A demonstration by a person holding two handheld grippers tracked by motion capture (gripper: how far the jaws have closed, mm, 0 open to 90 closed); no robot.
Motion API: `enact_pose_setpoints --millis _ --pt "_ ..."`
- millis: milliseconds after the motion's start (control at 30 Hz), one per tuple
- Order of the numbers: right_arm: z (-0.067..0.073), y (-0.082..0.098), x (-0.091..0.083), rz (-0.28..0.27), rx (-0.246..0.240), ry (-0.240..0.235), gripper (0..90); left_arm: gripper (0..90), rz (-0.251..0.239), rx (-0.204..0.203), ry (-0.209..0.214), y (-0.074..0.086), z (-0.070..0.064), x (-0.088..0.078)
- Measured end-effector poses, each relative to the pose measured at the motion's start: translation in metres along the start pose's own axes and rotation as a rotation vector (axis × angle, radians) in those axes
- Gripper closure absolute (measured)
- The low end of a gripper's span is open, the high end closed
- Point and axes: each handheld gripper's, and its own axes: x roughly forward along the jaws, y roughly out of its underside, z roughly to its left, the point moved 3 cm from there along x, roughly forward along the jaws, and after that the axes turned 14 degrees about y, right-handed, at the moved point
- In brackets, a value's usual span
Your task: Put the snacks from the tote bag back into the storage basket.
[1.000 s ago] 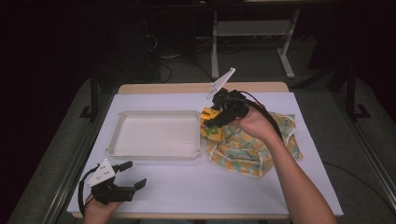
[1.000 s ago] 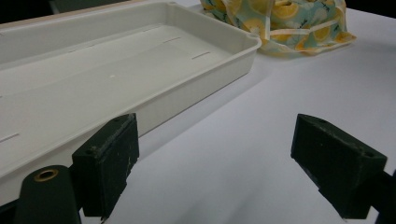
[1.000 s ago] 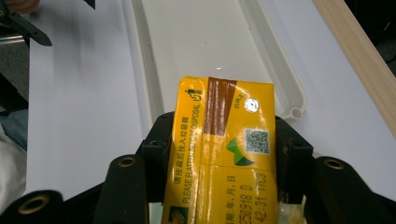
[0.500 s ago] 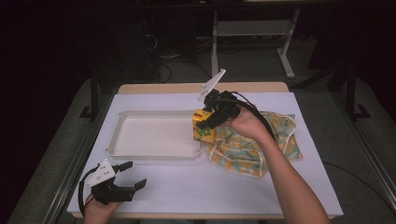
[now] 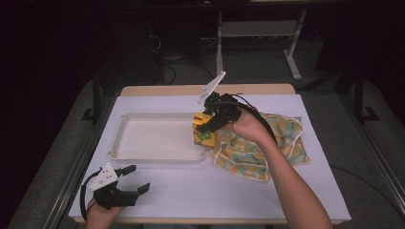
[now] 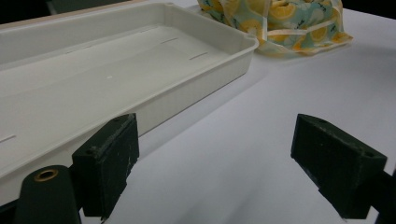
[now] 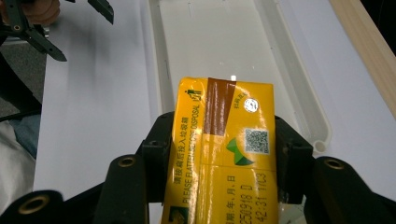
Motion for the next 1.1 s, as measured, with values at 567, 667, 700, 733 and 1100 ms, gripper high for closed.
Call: enact_pose_setpoints --millis 567,667,700,733,1100 --pt "0.007 -0.013 0.015 -0.005 -0.023 -0.040 49.7 14.9 -0.003 0.003 0.005 0.000 0.000 0.000" --pt "0.009 -0.015 0.019 -0.006 -0.029 -0.050 49.7 14.9 0.001 0.004 0.007 0.000 0.000 0.000" --pt "0.009 -0.016 0.020 -0.006 -0.030 -0.051 49.6 14.9 0.001 0.004 0.007 0.000 0.000 0.000" --pt "0.010 -0.016 0.021 -0.003 -0.026 -0.053 49.6 14.9 0.001 0.004 0.007 0.000 0.000 0.000" --pt "0.014 -0.023 0.031 -0.012 -0.041 -0.074 49.7 14.9 -0.003 0.000 0.008 0.000 0.000 0.000"
